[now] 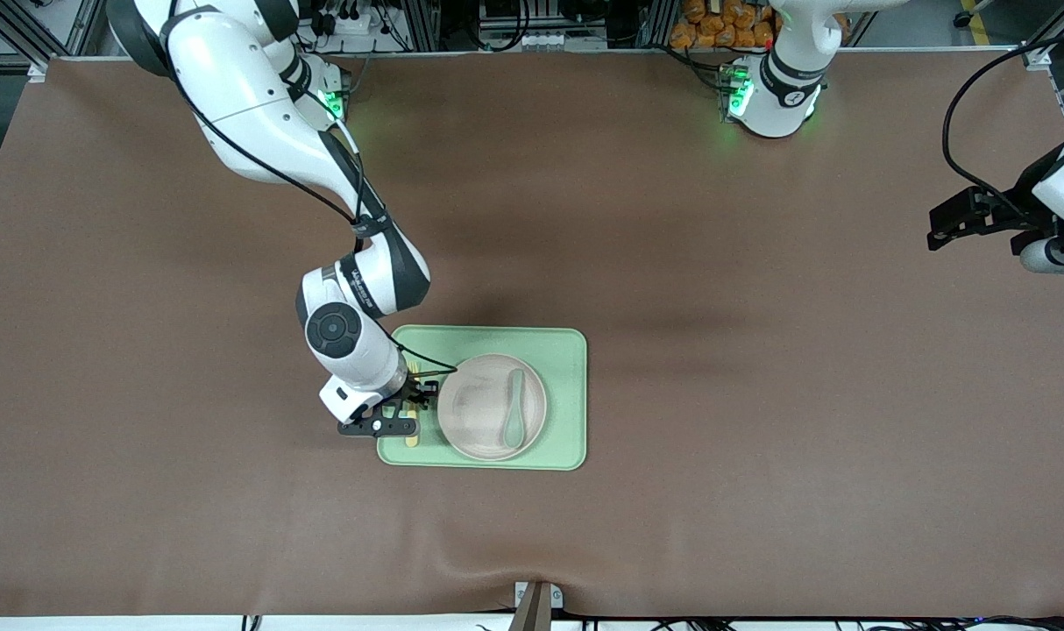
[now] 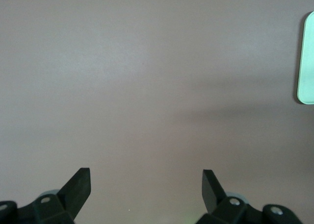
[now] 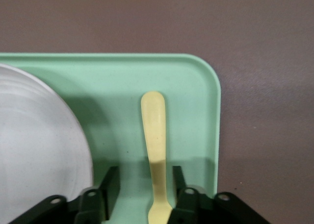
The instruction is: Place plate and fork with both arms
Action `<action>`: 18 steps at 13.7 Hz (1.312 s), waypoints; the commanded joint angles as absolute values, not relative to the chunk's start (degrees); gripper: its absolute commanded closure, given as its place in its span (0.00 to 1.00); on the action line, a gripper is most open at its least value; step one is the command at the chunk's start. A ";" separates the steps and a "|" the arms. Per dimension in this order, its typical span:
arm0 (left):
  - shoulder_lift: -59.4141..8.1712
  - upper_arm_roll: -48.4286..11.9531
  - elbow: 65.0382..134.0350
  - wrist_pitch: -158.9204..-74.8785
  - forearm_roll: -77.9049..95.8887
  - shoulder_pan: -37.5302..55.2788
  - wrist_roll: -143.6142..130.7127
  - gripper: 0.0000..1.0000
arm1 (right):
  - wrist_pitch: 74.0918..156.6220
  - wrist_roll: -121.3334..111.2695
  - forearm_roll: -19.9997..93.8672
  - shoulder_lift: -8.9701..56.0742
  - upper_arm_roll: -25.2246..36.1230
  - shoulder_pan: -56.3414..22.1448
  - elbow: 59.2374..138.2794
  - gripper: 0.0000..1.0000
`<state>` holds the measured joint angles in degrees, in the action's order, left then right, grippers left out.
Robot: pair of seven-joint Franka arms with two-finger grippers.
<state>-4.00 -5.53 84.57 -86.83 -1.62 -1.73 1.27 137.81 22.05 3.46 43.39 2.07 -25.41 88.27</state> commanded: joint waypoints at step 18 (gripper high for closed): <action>-1.58 -3.78 83.32 -82.97 -1.58 -1.23 2.55 0.00 | 99.85 -3.08 3.34 2.04 2.28 2.63 94.38 0.00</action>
<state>-2.19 -3.53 83.70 -83.92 -1.62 -0.96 1.30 99.93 -2.60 3.45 7.03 3.15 1.30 90.01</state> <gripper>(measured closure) 0.000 0.000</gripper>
